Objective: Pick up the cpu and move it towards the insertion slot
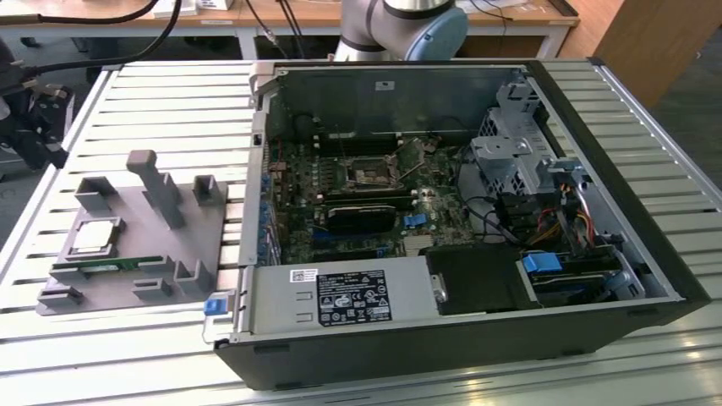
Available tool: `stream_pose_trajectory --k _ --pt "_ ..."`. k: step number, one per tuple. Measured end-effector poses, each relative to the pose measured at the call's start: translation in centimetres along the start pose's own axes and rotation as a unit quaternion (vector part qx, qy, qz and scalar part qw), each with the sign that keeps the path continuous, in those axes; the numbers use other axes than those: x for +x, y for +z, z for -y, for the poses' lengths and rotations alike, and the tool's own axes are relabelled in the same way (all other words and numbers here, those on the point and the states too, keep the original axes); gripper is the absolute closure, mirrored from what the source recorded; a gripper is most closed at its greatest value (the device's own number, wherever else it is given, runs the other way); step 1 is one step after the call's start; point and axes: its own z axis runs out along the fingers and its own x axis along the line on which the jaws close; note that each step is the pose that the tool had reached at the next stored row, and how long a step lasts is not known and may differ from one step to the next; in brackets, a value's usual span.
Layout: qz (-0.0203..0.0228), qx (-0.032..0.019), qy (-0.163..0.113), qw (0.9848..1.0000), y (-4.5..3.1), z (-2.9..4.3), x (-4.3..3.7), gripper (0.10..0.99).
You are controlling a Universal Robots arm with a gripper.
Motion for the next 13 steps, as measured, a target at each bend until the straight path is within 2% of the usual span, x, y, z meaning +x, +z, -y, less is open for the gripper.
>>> stream_pose_trajectory --k 1,2,4,5,6,7,8,13 --pt "0.0000 0.0000 0.000 1.0000 0.05 0.00 0.03 0.784" --pt "-0.0001 0.0001 0.000 1.0000 0.10 0.00 0.05 0.784" --pt "-0.0001 0.0001 0.000 1.0000 0.23 0.00 0.11 0.667" --pt "-0.0001 0.0001 0.000 1.0000 0.31 0.00 0.15 0.667" --pt "-0.0001 0.0001 0.000 1.0000 0.38 0.01 0.18 0.608" --pt "-0.0002 0.0001 0.000 1.0000 0.45 0.01 0.23 0.608" --pt "-0.0001 0.0001 0.000 1.0000 0.53 0.01 0.28 0.545" --pt "-0.0001 0.0000 0.000 1.0000 0.94 0.02 0.48 0.545"
